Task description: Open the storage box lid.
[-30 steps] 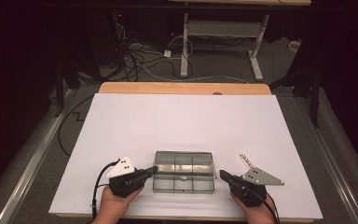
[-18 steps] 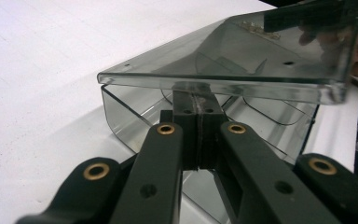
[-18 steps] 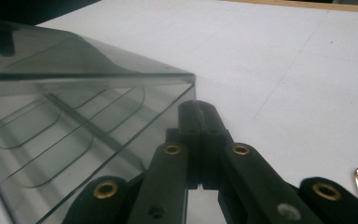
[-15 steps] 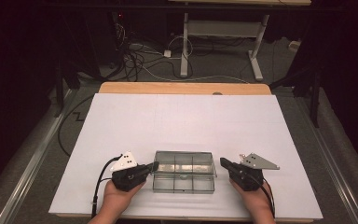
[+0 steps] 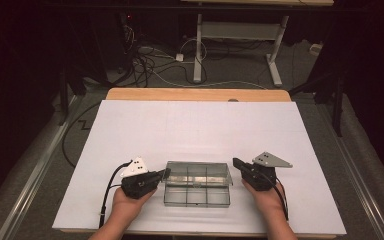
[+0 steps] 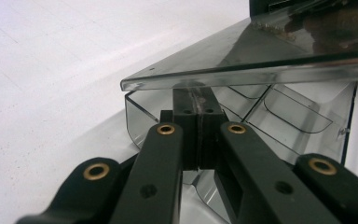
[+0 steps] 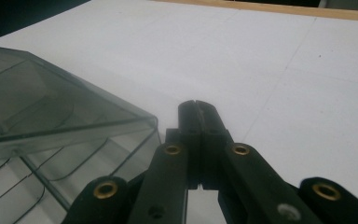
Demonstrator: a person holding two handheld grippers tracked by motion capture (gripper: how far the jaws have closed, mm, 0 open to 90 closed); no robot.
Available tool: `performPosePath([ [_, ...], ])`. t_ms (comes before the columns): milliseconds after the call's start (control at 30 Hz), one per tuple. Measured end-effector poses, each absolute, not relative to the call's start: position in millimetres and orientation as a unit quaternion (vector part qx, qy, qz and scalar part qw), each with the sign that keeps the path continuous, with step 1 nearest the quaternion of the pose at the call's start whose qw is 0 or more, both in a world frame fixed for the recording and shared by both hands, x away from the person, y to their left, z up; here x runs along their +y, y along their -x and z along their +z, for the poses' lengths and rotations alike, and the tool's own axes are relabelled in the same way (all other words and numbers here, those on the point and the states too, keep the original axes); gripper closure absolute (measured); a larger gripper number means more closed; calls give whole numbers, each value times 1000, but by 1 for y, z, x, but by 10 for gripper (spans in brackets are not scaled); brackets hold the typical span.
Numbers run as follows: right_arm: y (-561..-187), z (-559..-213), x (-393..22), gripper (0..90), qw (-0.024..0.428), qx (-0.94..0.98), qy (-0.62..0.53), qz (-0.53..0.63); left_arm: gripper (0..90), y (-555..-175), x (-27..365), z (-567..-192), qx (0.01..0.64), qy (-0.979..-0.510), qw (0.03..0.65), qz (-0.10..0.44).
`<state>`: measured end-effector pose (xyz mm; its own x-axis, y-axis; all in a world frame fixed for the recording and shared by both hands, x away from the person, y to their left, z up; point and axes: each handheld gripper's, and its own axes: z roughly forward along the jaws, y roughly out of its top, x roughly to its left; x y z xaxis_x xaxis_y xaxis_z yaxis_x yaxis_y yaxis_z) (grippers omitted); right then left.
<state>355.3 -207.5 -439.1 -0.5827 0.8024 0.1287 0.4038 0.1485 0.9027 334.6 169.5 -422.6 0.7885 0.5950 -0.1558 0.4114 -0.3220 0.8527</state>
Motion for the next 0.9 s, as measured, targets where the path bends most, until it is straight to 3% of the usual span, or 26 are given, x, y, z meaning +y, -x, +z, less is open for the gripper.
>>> performPosePath([
  [900,-372,-415,-193,900,206,715,-405,531,877,-350,161,-405,309,-797,507,107],
])
